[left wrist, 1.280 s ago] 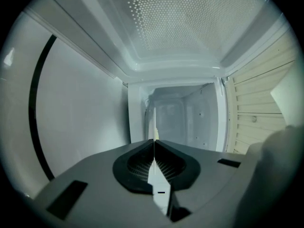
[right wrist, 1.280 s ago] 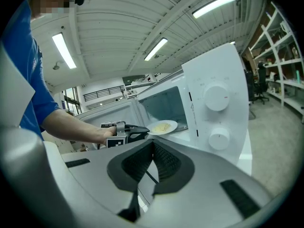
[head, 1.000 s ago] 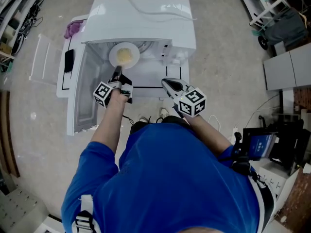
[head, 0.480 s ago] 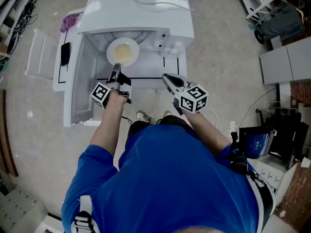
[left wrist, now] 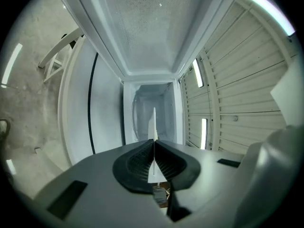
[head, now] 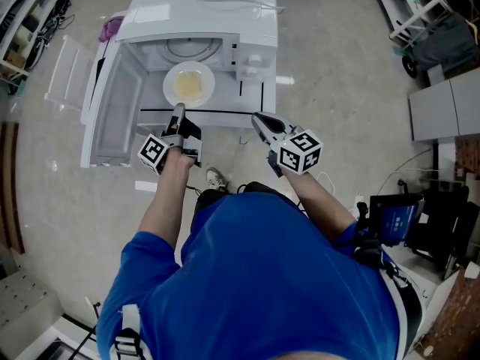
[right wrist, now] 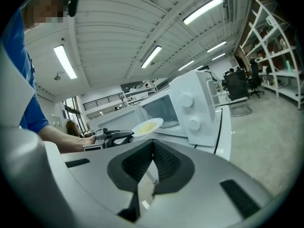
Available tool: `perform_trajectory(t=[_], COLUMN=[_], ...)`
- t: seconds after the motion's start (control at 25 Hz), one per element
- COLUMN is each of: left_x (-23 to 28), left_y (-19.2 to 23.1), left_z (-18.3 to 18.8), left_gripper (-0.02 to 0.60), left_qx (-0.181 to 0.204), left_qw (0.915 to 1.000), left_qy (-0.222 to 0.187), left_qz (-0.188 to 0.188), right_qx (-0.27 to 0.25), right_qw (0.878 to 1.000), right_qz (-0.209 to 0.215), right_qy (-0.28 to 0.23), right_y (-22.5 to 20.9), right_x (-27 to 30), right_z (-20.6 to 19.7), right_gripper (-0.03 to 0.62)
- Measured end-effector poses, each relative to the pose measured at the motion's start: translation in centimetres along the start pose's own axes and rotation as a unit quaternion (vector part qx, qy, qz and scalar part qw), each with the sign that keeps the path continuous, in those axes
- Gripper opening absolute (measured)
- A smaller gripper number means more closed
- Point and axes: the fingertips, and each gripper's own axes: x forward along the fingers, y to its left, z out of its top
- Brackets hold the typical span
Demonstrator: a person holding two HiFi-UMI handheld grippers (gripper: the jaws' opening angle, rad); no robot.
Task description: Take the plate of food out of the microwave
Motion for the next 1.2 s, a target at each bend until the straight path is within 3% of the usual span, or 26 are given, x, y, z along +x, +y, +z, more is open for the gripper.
perform_trajectory(t=[0.52, 1.2], left_x=[-6.7, -10.3], left_y=[-3.3, -4.3], left_z=[-6.1, -6.6], left_gripper=[0.017, 0.017], left_qx=[0.006, 0.007], left_qw=[0.9991, 0.9984], left_qy=[-0.038, -0.051], left_qz=[-0.016, -0.022], right_qx=[0.015, 0.05], right_qw=[0.999, 0.998], right_qz=[0.032, 0.045], right_qy=[-0.012, -0.022], right_y=[0.0, 0.2], right_x=[-7.6, -8.6], right_z=[-1.6, -2.2], right_gripper=[0.003, 0.003])
